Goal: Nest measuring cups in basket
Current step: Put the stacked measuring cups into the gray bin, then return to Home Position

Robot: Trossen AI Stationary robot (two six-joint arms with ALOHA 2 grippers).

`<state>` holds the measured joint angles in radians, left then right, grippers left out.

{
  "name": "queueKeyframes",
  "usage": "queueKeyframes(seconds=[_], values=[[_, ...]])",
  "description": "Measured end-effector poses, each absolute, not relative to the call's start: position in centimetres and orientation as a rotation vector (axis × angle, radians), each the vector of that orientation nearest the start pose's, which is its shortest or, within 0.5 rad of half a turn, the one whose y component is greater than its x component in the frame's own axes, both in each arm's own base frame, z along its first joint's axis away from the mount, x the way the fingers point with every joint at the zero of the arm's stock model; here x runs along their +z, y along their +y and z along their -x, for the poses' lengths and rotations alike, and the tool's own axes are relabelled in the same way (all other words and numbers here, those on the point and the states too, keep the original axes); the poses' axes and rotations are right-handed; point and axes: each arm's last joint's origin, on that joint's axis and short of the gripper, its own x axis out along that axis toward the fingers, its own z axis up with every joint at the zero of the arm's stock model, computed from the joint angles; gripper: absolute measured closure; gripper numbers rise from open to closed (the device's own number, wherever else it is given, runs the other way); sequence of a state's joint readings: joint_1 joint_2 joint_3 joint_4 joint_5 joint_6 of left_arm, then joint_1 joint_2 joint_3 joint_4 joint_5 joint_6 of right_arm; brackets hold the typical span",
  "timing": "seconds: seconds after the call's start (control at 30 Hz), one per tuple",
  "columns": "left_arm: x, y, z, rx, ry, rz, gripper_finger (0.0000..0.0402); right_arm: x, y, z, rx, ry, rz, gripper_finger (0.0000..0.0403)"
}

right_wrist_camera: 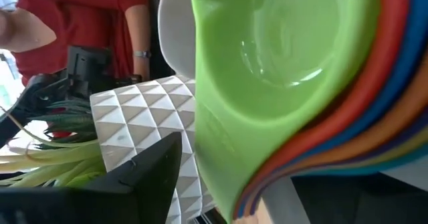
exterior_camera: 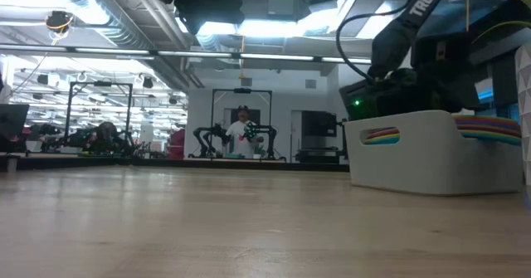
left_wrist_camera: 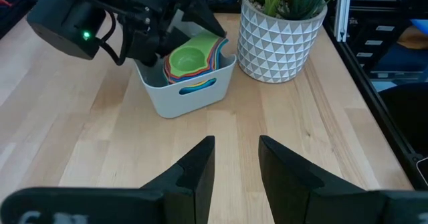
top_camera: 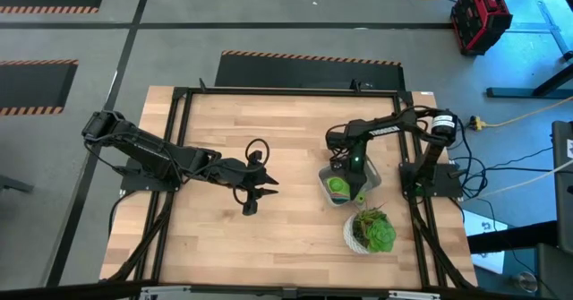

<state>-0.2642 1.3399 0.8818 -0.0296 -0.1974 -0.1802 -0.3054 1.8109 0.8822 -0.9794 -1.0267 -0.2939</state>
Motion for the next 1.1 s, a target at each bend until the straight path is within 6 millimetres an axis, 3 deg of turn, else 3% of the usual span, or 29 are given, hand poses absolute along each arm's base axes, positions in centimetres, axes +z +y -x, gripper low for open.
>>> queueKeyframes(seconds=[0.67, 1.1], values=[[26.1, -7.0, -28.2, -0.022, 0.479, 0.065, 0.0292, 16.5, -5.0, -23.4, 0.581, 1.424, -0.799, 0.0138], [26.1, -7.0, -28.2, -0.022, 0.478, 0.065, 0.0292, 23.6, -4.0, -20.0, 0.530, 1.183, -0.683, 0.0138]])
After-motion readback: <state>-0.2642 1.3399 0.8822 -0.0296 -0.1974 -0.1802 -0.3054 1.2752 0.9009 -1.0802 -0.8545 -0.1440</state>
